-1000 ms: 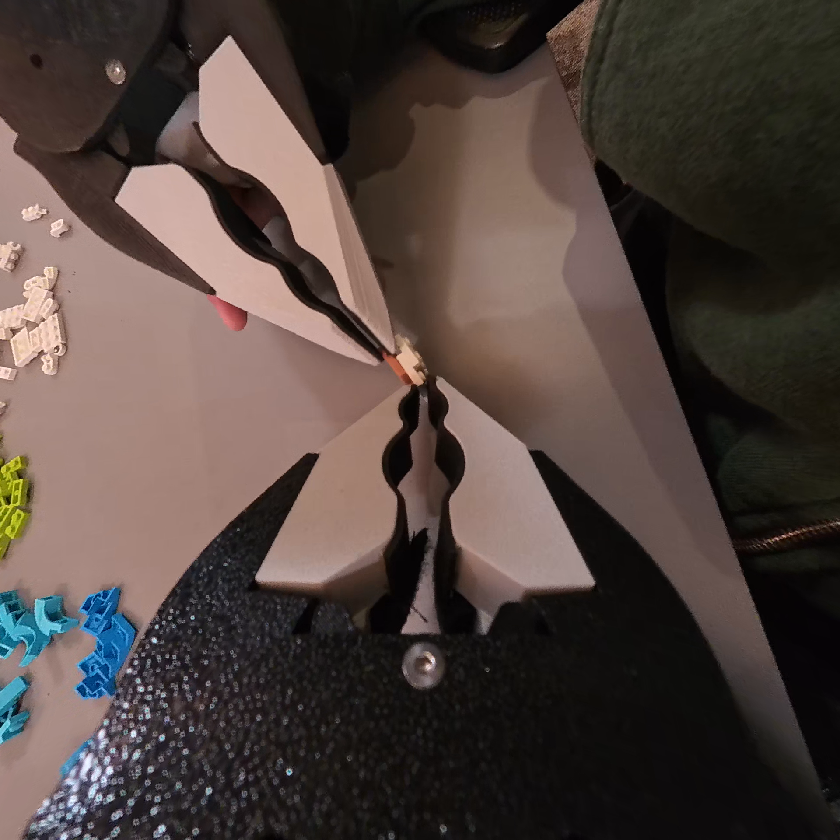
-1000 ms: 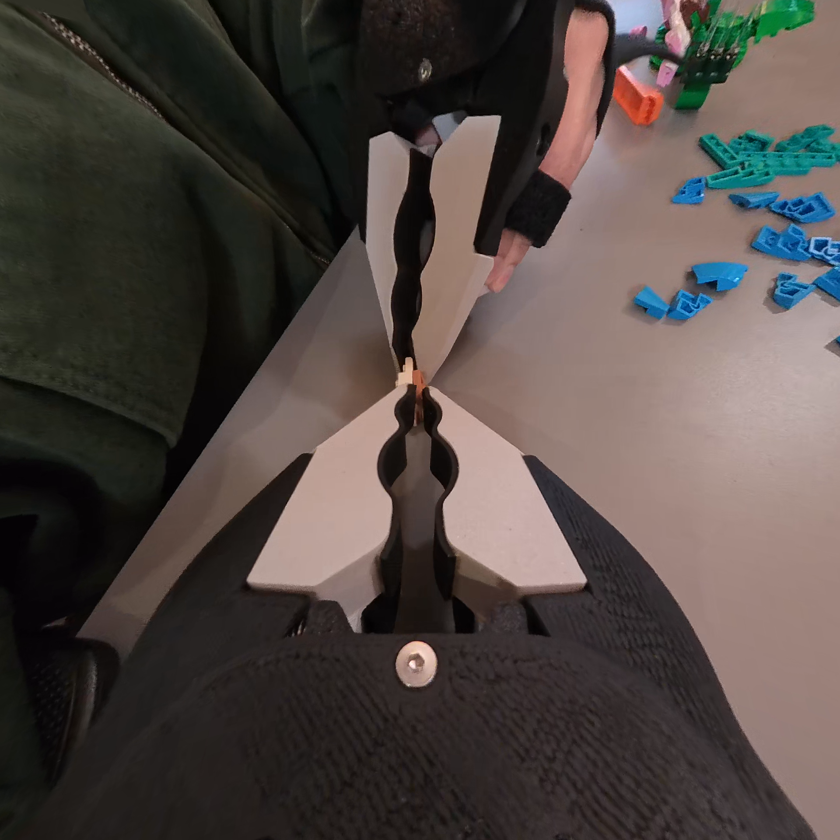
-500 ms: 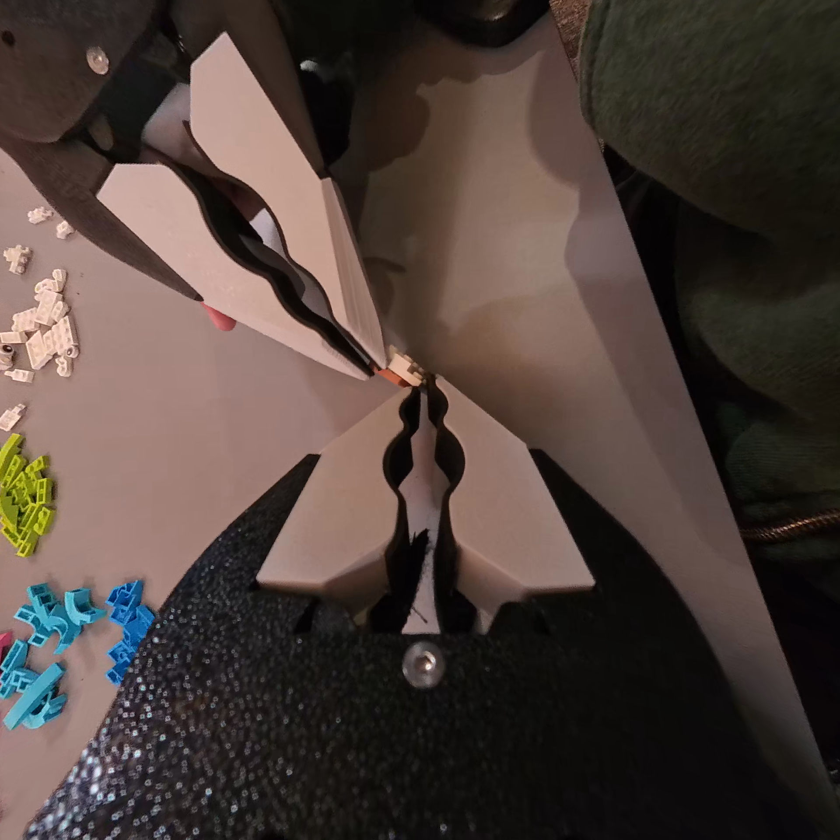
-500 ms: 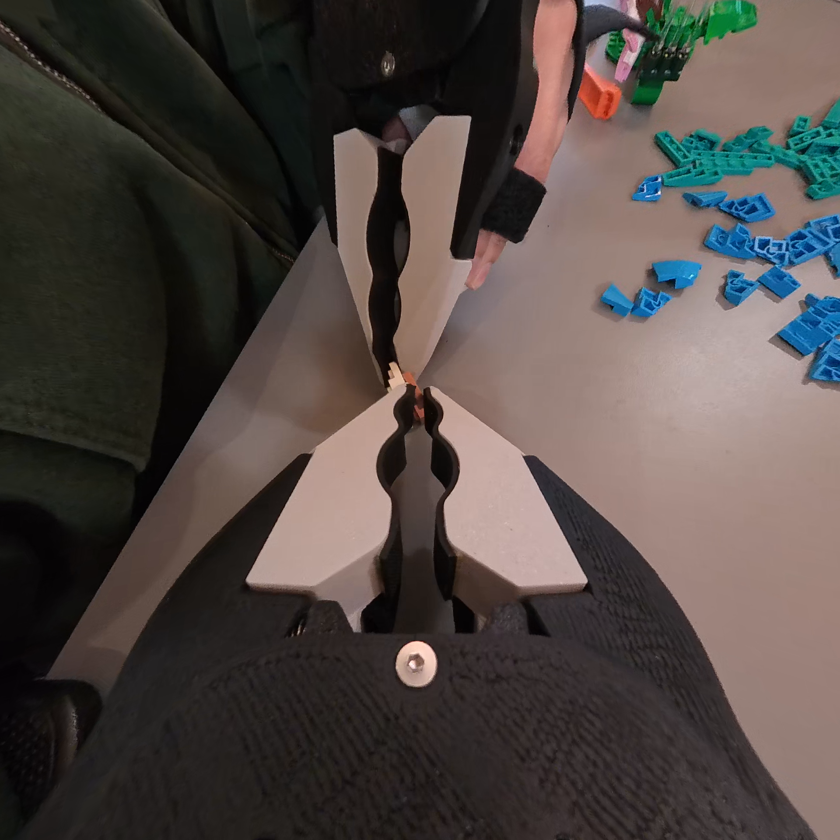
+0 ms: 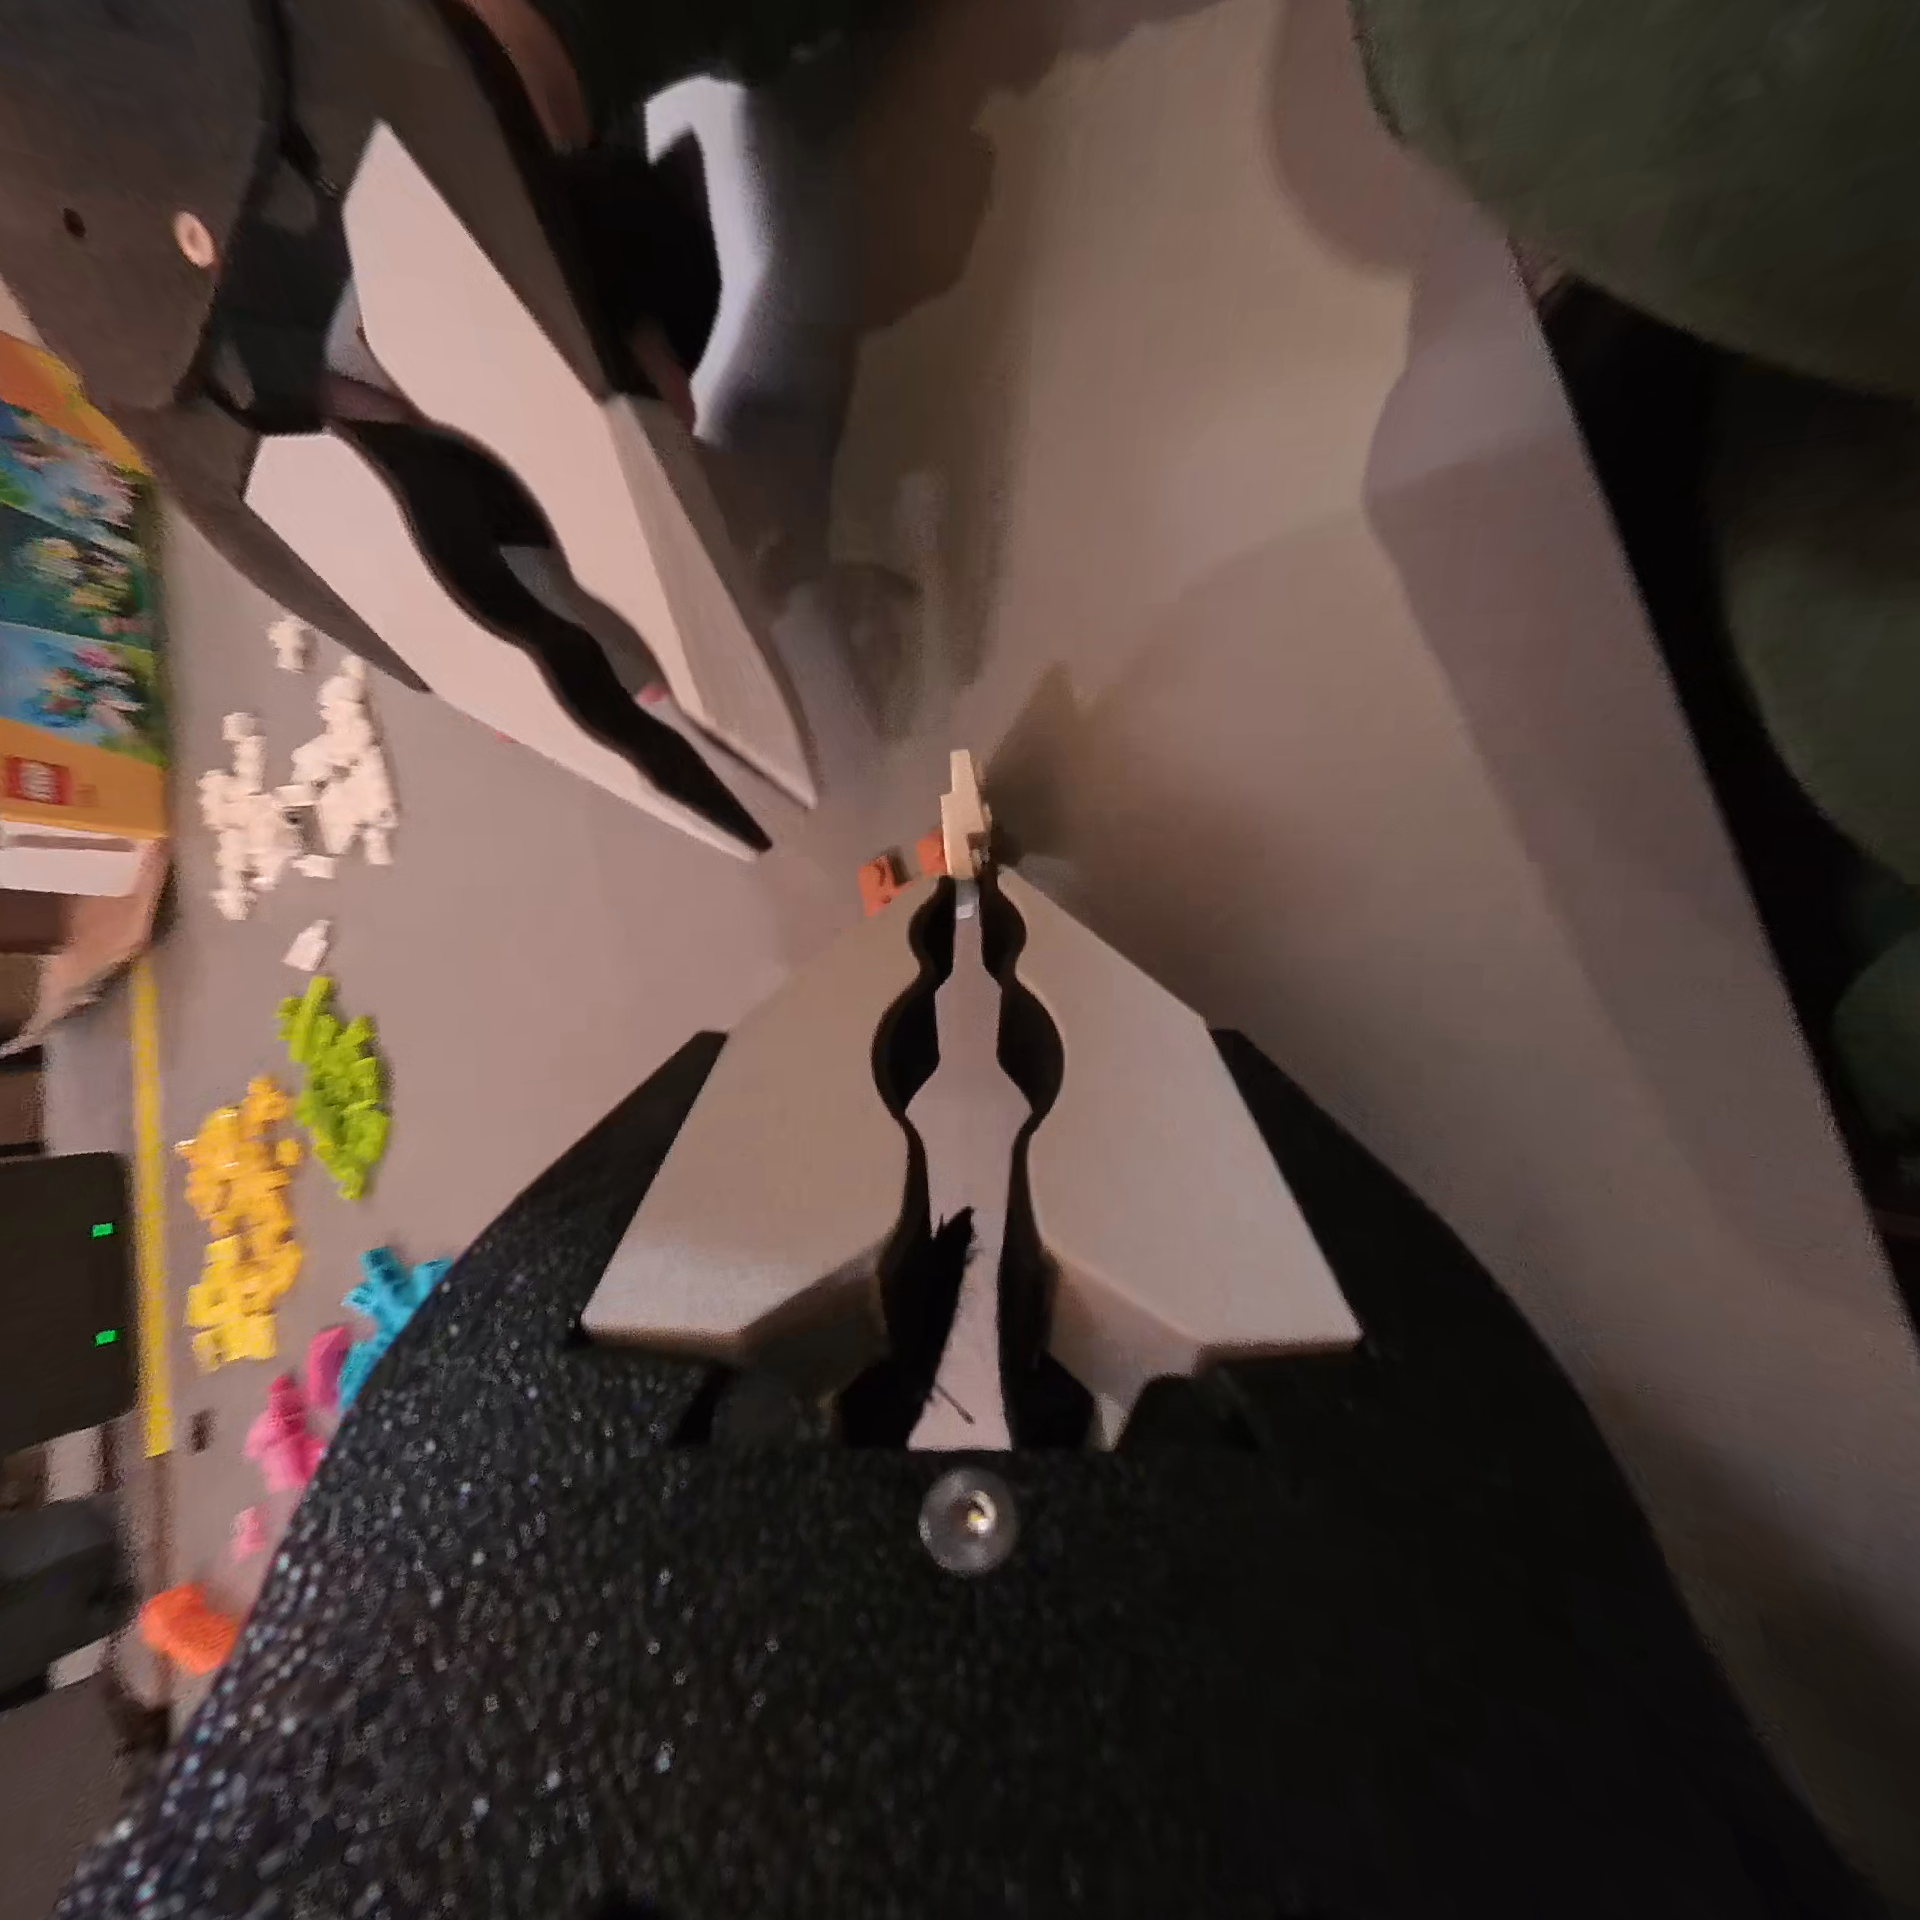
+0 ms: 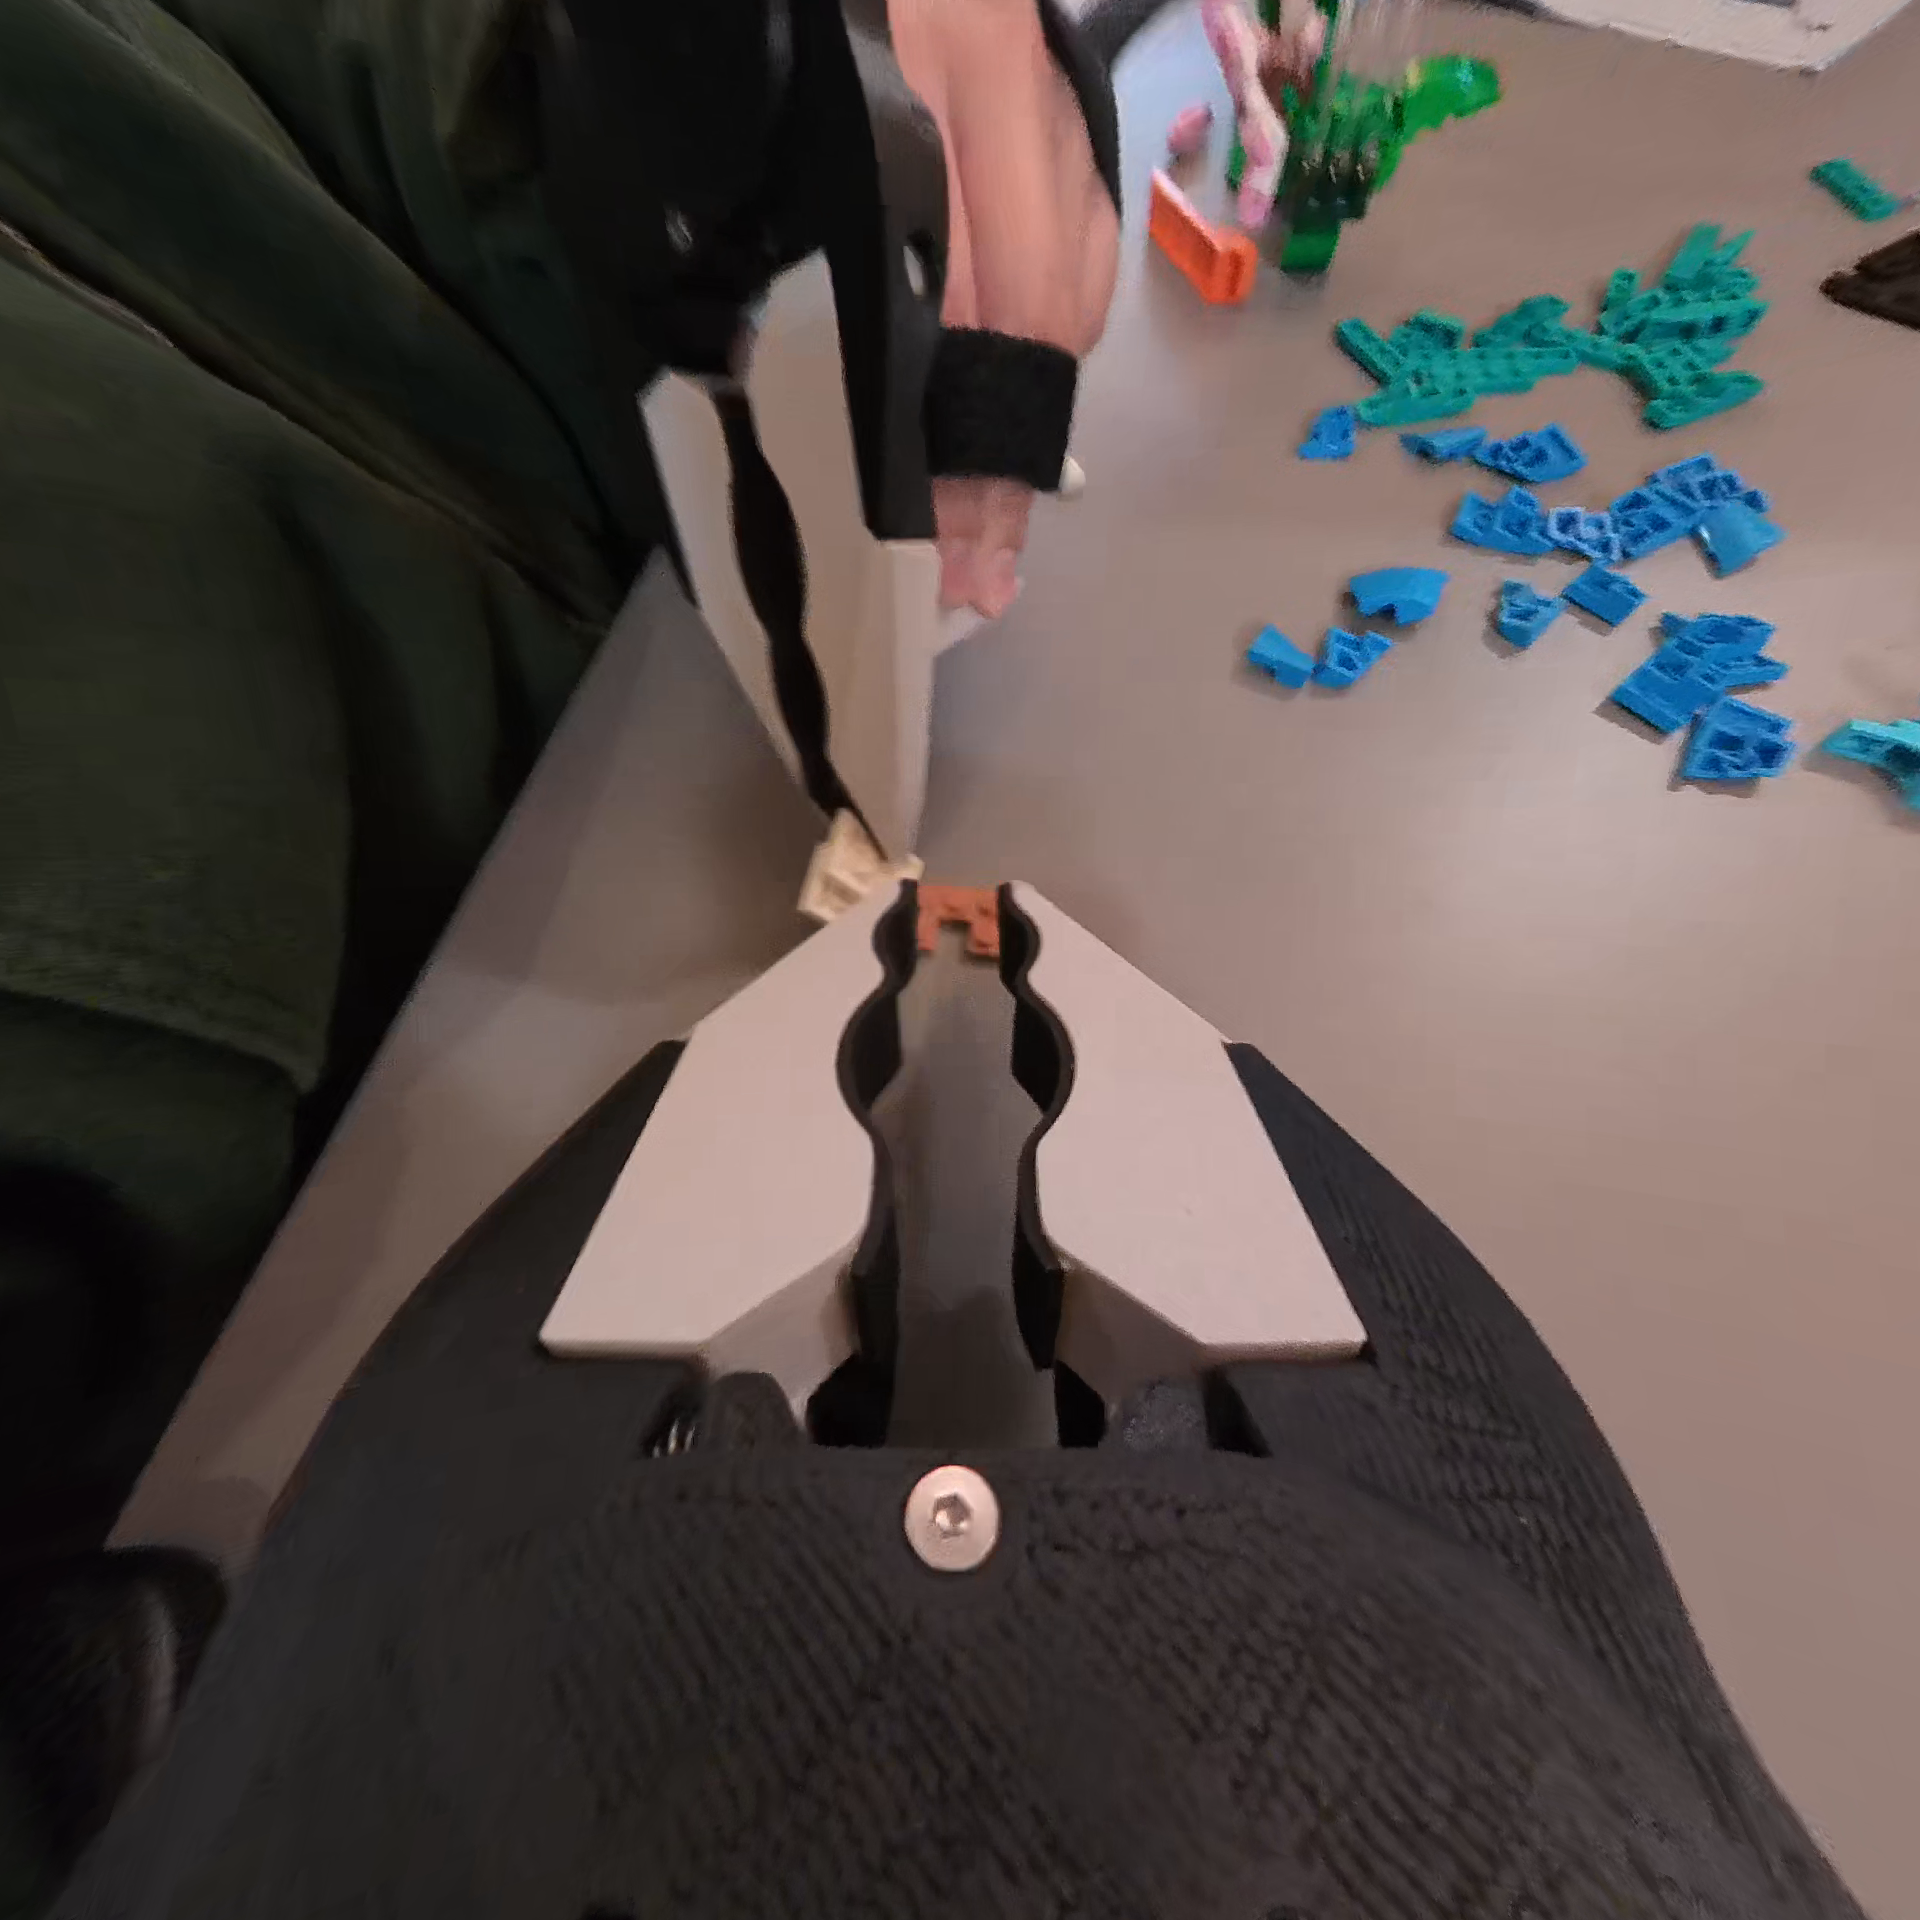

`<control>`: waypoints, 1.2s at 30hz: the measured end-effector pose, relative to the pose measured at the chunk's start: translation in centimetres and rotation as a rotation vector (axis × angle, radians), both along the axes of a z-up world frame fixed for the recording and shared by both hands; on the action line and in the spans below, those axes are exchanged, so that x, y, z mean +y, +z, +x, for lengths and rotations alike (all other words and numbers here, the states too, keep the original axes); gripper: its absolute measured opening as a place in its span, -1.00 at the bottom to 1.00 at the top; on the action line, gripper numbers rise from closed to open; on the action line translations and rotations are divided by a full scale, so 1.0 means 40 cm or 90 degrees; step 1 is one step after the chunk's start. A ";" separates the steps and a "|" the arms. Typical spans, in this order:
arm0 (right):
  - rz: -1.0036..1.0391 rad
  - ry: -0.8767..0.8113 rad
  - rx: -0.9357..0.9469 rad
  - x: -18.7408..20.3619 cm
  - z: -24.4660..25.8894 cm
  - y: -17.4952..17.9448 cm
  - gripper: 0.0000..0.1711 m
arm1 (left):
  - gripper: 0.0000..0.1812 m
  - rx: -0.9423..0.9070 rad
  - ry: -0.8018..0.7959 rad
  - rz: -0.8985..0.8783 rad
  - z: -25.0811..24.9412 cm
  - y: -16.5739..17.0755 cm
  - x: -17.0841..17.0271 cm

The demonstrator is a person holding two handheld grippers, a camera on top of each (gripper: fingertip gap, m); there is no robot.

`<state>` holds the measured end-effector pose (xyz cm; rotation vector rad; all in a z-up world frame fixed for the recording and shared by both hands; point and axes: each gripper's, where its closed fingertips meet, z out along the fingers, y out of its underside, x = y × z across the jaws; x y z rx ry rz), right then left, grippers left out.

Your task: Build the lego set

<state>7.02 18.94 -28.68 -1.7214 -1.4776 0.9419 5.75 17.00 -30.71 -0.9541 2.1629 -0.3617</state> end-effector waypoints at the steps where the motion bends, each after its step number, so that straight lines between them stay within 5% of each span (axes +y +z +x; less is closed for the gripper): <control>1: -0.016 0.014 0.037 -0.011 -0.006 0.018 -0.76 | -0.98 -0.015 0.000 0.019 -0.002 0.004 0.006; 4: 0.010 0.056 0.076 -0.037 -0.022 0.046 -0.62 | -0.98 -0.066 0.028 0.004 -0.004 0.020 0.019; 14: 0.251 0.042 0.014 -0.010 -0.038 0.042 -0.93 | -0.97 -0.187 0.144 -0.234 0.003 0.097 0.040; 21: 0.512 0.056 0.016 -0.005 -0.043 0.089 -0.93 | -0.40 -0.183 0.213 -0.636 0.008 0.137 0.006; 25: 0.588 0.071 0.015 -0.015 -0.048 0.102 -0.93 | -0.47 -0.200 0.189 -0.735 0.014 0.163 -0.011; 28: 0.598 0.082 0.024 -0.025 -0.053 0.106 -0.93 | -0.73 -0.207 0.209 -0.732 0.014 0.155 0.003; 36: 0.618 0.069 0.026 -0.021 -0.054 0.115 -0.93 | -0.73 -0.203 0.225 -0.760 0.009 0.154 0.003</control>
